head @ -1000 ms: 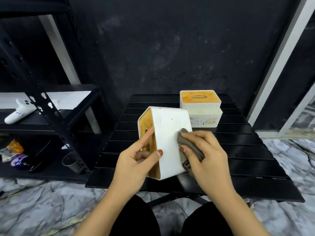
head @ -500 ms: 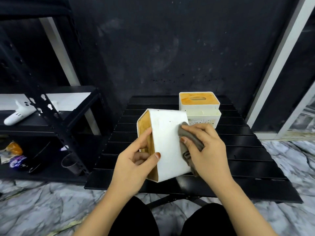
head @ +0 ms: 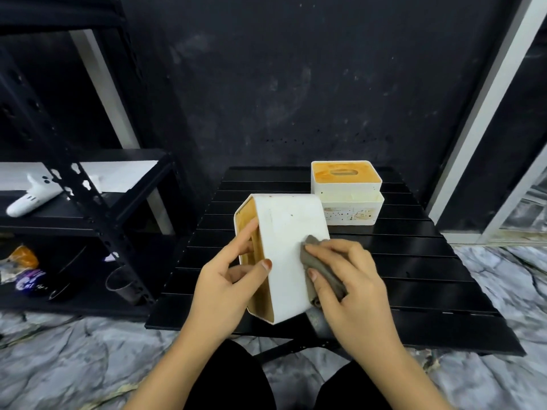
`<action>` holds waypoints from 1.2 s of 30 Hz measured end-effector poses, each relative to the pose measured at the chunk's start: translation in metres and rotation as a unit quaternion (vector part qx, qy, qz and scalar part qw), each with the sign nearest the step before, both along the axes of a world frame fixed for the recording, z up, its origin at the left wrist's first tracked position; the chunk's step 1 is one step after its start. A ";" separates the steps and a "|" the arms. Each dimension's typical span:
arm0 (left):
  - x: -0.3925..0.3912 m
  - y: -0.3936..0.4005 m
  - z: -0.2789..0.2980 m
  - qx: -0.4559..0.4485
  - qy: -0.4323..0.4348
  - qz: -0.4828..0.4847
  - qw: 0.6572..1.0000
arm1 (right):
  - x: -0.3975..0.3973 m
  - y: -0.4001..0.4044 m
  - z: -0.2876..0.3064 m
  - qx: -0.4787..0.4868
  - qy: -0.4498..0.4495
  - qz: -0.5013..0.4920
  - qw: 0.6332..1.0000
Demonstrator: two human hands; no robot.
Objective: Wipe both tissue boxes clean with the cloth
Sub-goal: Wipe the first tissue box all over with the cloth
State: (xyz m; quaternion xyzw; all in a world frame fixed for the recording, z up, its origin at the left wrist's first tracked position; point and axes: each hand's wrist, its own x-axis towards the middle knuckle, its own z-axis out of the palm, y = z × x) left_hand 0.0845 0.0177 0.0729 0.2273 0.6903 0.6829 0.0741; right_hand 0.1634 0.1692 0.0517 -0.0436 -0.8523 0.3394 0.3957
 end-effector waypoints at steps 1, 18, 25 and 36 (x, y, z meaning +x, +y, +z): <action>0.000 0.000 0.000 0.002 -0.001 -0.003 1.000 | -0.001 -0.005 0.002 0.023 0.003 0.011 1.000; 0.002 -0.001 0.000 -0.003 0.001 -0.019 1.000 | -0.023 -0.018 0.024 0.080 0.024 0.029 0.996; 0.002 0.000 -0.002 0.010 -0.006 -0.013 1.000 | -0.015 -0.008 0.012 0.059 0.023 -0.001 0.998; 0.005 -0.001 -0.002 0.004 0.004 -0.024 1.000 | -0.034 -0.008 0.037 0.054 0.032 0.012 0.998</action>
